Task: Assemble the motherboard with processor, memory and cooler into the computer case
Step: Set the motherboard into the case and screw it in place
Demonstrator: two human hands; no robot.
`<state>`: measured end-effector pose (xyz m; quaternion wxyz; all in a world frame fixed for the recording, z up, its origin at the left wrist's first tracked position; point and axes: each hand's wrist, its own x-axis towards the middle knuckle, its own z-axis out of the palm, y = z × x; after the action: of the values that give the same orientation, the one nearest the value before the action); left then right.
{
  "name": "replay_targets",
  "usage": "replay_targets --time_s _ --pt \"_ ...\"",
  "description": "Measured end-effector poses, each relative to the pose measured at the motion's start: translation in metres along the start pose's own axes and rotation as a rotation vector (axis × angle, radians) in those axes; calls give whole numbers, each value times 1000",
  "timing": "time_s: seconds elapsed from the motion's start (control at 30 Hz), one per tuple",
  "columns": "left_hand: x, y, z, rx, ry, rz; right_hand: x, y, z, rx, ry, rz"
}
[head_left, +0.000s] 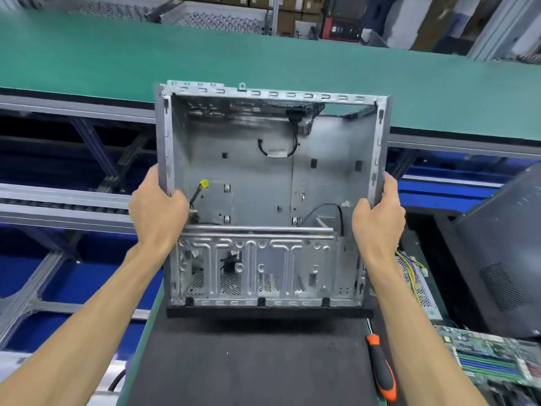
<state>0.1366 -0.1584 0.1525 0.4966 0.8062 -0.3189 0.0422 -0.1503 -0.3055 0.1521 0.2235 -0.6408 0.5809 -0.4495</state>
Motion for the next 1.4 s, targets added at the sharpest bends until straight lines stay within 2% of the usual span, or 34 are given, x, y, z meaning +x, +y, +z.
replay_targets --time_s 0.27,0.37,0.7,1.0,1.4 --pt "-2 -4 -10 120 -143 46 -3 4 -18 -149 -148 -29" --pt "-1 -10 -9 181 -241 -1 1 6 -21 -214 -203 -43" --pt "-7 -32 5 372 -479 -114 -4 26 -12 -415 -413 97" --pt "1 -40 21 424 -557 -173 3 34 5 -424 -501 156" --pt "6 -56 34 472 -631 -198 12 42 19 -570 -604 224"
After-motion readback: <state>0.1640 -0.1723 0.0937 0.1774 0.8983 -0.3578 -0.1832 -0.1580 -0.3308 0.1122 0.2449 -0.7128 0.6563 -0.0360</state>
